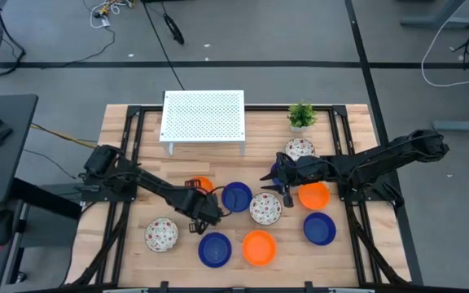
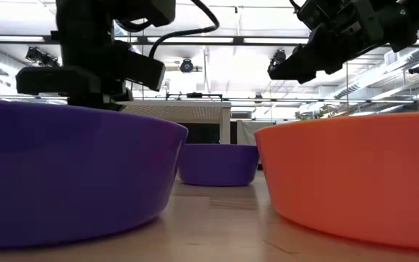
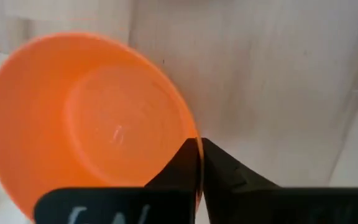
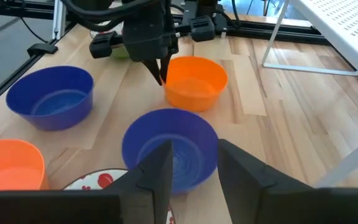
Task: Pick & Place Mini bowls
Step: Put the orange bowl on the shelf
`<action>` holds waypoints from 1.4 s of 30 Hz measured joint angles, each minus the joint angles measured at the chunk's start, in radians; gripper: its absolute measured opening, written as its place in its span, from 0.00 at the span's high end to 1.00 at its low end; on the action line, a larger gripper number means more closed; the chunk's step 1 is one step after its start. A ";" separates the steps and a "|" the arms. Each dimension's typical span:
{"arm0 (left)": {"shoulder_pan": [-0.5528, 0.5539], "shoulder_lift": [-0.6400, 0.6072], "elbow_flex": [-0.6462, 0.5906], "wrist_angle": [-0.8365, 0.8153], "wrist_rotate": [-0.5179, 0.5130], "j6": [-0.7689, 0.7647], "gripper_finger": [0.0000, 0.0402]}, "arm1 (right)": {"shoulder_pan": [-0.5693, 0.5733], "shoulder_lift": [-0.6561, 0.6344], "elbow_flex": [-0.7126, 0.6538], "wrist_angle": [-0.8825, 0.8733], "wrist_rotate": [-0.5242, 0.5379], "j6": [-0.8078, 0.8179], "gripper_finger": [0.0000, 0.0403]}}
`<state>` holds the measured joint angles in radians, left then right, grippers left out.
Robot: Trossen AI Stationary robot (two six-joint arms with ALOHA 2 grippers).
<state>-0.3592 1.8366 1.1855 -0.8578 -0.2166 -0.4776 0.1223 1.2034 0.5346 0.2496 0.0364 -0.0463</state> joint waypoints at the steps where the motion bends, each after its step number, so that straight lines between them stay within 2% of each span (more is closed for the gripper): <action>1: 0.004 -0.002 0.002 -0.007 0.012 0.000 0.98 | 0.000 0.000 0.000 -0.001 0.000 0.000 0.68; 6: -0.003 -0.053 0.089 -0.153 0.044 -0.001 0.98 | 0.000 0.000 0.000 -0.002 0.000 0.000 0.68; 11: 0.001 -0.120 0.302 -0.393 0.007 -0.009 0.99 | 0.000 0.000 0.000 0.001 0.000 -0.001 0.68; 14: 0.056 -0.143 0.447 -0.539 -0.044 -0.009 0.99 | 0.000 0.000 0.000 0.003 0.000 -0.001 0.68; 19: 0.239 -0.144 0.640 -0.699 -0.130 0.083 0.99 | 0.000 0.000 0.000 0.012 0.000 -0.003 0.68; 26: 0.602 -0.142 0.673 -0.694 -0.116 0.335 0.99 | 0.000 0.000 0.000 0.012 0.000 -0.018 0.68; 32: 0.868 -0.142 0.672 -0.575 0.003 0.482 0.99 | 0.000 0.000 0.000 0.012 0.000 -0.018 0.68; 37: 0.994 -0.118 0.671 -0.522 0.049 0.509 0.98 | 0.000 0.000 0.000 0.009 0.000 -0.015 0.68; 42: 1.026 -0.079 0.672 -0.499 0.058 0.511 0.98 | 0.000 0.000 0.000 0.007 0.000 -0.014 0.68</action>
<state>0.6673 1.7575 1.8572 -1.3572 -0.1581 0.0333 0.1223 1.2030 0.5343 0.2565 0.0364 -0.0601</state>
